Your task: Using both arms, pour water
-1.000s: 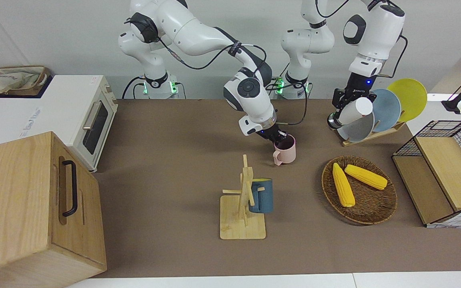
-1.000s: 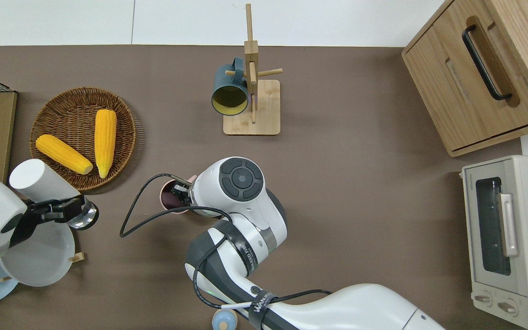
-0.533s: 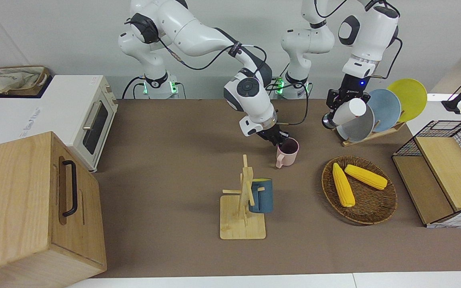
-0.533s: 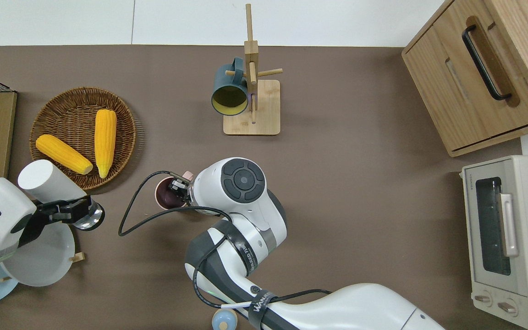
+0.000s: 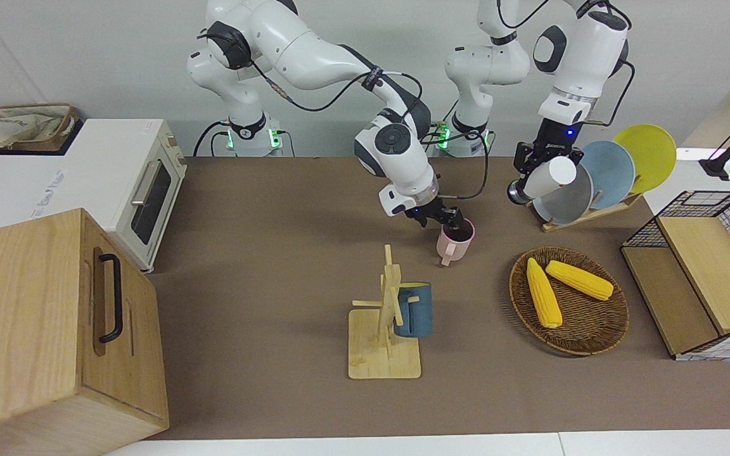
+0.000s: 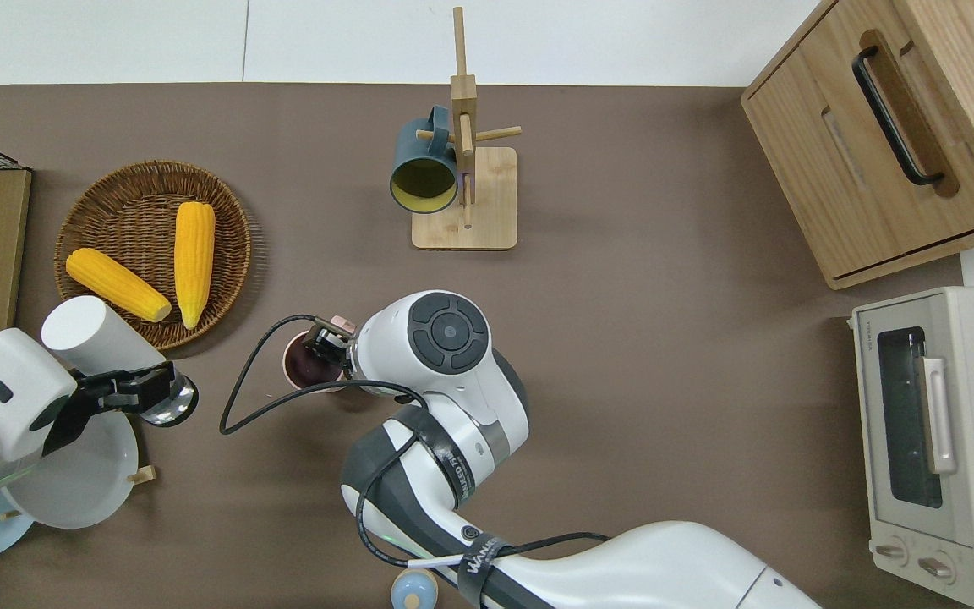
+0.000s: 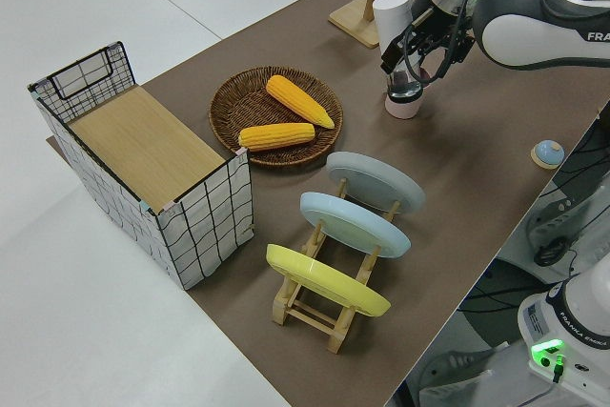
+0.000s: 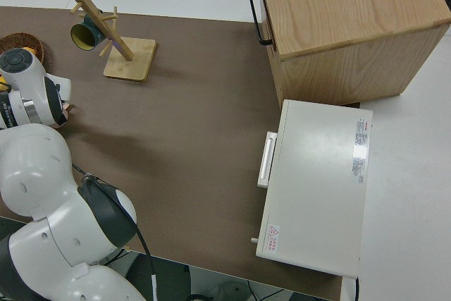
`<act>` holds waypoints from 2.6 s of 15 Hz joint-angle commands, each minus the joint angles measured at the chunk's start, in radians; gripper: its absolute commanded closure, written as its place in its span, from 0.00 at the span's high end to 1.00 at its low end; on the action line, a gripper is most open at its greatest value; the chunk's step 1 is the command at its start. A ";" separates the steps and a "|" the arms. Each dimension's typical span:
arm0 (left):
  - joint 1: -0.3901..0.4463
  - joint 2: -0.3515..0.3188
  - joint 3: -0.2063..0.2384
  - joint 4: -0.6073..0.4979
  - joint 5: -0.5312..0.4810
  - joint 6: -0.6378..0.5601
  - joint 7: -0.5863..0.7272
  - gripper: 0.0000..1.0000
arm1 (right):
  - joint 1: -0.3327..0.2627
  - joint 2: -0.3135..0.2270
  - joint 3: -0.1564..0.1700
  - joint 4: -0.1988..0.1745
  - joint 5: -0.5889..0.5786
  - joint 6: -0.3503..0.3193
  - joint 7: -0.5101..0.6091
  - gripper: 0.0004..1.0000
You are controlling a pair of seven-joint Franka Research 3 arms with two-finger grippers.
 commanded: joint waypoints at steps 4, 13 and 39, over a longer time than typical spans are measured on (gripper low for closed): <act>-0.016 -0.040 -0.020 -0.073 0.012 0.070 -0.027 0.00 | -0.014 0.000 0.002 0.066 -0.025 -0.097 0.015 0.98; -0.018 -0.083 -0.101 -0.173 -0.003 0.130 -0.027 0.00 | -0.172 -0.187 -0.010 0.081 -0.172 -0.498 -0.449 0.99; -0.159 0.004 -0.141 -0.194 -0.074 0.075 -0.060 0.00 | -0.350 -0.511 -0.418 0.046 -0.209 -0.879 -1.229 0.99</act>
